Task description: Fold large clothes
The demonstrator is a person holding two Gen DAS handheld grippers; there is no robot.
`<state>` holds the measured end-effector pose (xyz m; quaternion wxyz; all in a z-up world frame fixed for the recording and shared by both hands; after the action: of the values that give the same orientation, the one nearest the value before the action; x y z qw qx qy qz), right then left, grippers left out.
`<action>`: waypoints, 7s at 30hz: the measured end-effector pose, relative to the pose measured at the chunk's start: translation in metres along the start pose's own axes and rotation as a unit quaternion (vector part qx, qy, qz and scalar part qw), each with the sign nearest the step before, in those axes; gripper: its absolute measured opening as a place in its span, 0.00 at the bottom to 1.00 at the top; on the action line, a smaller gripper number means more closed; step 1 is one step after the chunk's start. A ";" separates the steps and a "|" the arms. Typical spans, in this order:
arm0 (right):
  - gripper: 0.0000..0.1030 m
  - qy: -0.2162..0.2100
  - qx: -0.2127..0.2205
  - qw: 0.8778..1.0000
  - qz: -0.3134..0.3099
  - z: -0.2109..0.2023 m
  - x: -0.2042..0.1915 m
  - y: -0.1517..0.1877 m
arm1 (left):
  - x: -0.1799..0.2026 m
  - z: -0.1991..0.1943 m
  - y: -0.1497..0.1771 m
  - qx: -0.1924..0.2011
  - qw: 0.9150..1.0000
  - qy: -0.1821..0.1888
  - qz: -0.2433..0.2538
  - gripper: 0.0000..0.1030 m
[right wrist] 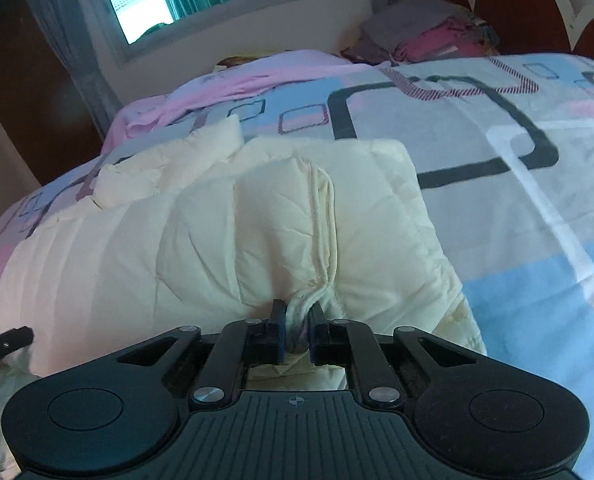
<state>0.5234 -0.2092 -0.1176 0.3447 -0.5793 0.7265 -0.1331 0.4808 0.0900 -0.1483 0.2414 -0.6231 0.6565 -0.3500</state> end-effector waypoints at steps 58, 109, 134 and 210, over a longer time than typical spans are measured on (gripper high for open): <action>0.64 0.086 0.028 0.994 -0.069 -0.092 0.003 0.079 | -0.050 -0.095 0.070 -0.022 0.994 -0.072 0.078 0.84; 0.12 -0.260 0.063 0.952 0.147 -0.255 0.088 0.100 | -0.034 -0.244 0.118 0.132 0.952 0.130 -0.243 0.05; 0.66 -0.181 0.043 0.963 0.195 0.018 0.042 -0.197 | -0.083 0.034 -0.149 0.126 0.967 0.115 -0.191 0.29; 0.59 -0.045 0.045 0.976 -0.209 0.046 -0.091 -0.005 | 0.117 0.090 -0.052 0.033 0.993 0.023 0.115 0.70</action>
<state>0.5652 -0.1160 -0.1164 0.3672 -0.7080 0.5660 -0.2086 0.5692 -0.0382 -0.1524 0.2850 -0.5272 0.7171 -0.3559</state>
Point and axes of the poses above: each gripper's, at about its wrist camera, not at the fingertips, and z roughly the way its jaws point, x to its right, y to its underside, the point moved 8 cm from there along z, roughly the way its jaws point, and after that the axes turned 6 degrees about z, right-handed, at the moved point
